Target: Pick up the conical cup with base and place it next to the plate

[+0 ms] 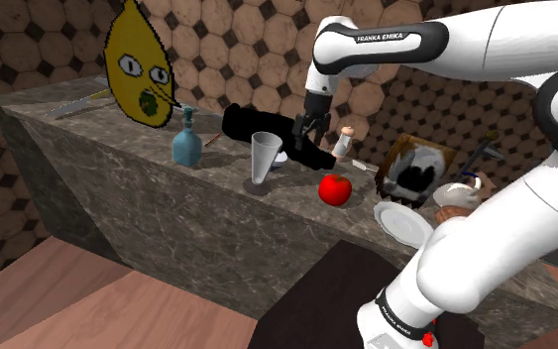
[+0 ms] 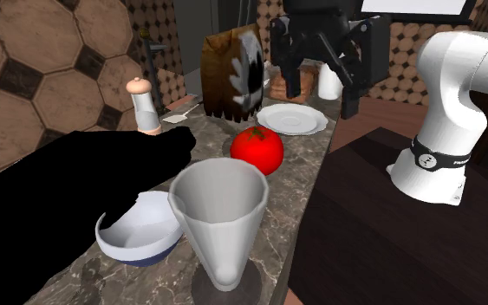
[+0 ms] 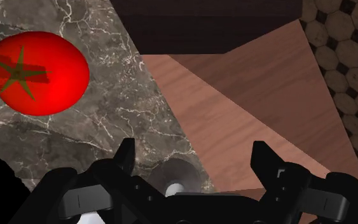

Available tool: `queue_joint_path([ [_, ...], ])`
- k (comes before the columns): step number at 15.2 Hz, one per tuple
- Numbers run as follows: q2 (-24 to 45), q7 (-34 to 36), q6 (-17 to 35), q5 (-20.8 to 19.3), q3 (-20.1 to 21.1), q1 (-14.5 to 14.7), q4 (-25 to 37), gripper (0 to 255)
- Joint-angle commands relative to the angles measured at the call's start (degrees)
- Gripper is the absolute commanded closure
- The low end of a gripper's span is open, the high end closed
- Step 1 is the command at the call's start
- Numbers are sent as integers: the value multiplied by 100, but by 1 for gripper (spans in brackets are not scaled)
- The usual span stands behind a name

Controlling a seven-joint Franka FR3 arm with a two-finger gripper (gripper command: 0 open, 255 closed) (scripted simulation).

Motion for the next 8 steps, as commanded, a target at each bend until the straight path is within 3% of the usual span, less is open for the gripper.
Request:
queue_joint_path([
  [1, 467, -127, 29, 113, -77, -24, 451, 0],
  [8, 2074, -518, -28, 603, -232, -194, 2120, 0],
])
